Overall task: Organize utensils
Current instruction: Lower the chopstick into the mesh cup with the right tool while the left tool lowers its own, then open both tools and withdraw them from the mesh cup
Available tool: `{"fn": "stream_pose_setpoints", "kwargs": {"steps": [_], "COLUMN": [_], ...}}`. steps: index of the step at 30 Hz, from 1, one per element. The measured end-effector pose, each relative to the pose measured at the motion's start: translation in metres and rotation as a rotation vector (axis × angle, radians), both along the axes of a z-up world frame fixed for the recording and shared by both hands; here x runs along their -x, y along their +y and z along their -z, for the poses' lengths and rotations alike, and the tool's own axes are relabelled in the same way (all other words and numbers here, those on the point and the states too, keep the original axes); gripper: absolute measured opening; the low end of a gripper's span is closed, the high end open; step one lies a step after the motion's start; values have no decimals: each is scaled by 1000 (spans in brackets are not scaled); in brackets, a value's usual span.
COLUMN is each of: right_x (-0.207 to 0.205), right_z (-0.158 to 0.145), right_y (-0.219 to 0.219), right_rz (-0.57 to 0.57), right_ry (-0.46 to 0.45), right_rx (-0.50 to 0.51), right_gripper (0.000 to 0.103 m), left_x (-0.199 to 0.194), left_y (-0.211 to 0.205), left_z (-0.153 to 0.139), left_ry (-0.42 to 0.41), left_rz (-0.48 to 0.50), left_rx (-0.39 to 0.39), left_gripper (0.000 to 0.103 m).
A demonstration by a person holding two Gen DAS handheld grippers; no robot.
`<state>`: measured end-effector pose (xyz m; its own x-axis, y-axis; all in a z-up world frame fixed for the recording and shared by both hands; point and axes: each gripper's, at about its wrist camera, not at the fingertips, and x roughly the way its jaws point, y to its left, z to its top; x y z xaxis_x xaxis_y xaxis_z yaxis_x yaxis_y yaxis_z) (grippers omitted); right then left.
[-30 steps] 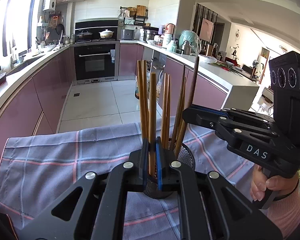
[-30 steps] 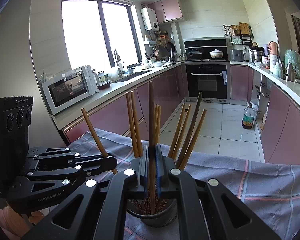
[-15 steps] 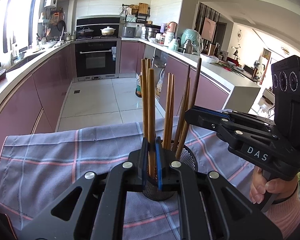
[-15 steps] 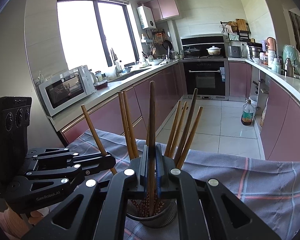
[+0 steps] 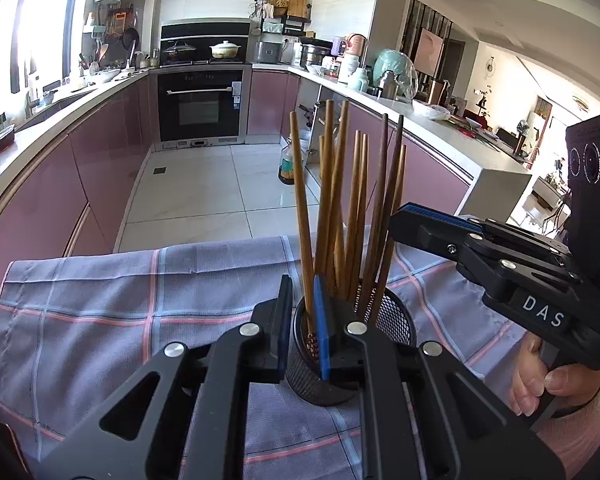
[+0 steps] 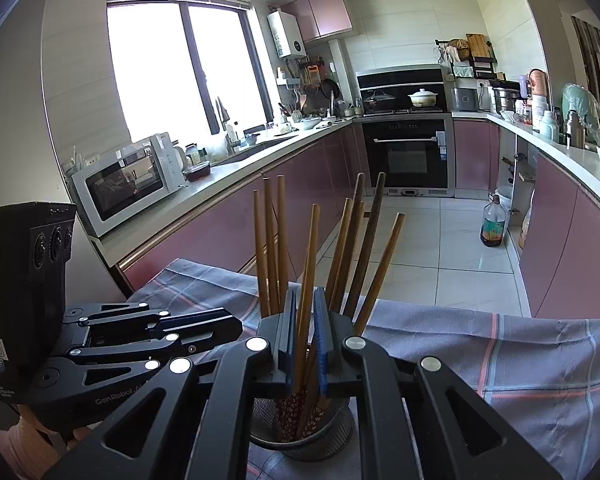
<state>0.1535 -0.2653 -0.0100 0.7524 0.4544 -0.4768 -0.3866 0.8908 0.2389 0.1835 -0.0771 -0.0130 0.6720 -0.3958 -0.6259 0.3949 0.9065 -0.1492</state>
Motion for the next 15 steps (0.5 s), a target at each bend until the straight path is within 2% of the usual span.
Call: {"fn": "stream_pose_setpoints", "kwargs": {"steps": [7, 9, 13, 15], "right_x": [2, 4, 9, 13], "right_z": [2, 3, 4, 4], "right_y": [0, 0, 0, 0], "right_rz": [-4, -6, 0, 4], "right_ry": [4, 1, -10, -19], "right_rx": [1, 1, 2, -4], "right_gripper": [9, 16, 25, 35], "left_x": [-2, 0, 5, 10], "left_y": [3, 3, 5, 10], "left_z": [6, 6, 7, 8], "left_ry": [-9, -18, -43, -58], "left_rz": [-13, -23, -44, -53], "left_rx": [3, 2, 1, 2], "left_gripper": [25, 31, 49, 52]}}
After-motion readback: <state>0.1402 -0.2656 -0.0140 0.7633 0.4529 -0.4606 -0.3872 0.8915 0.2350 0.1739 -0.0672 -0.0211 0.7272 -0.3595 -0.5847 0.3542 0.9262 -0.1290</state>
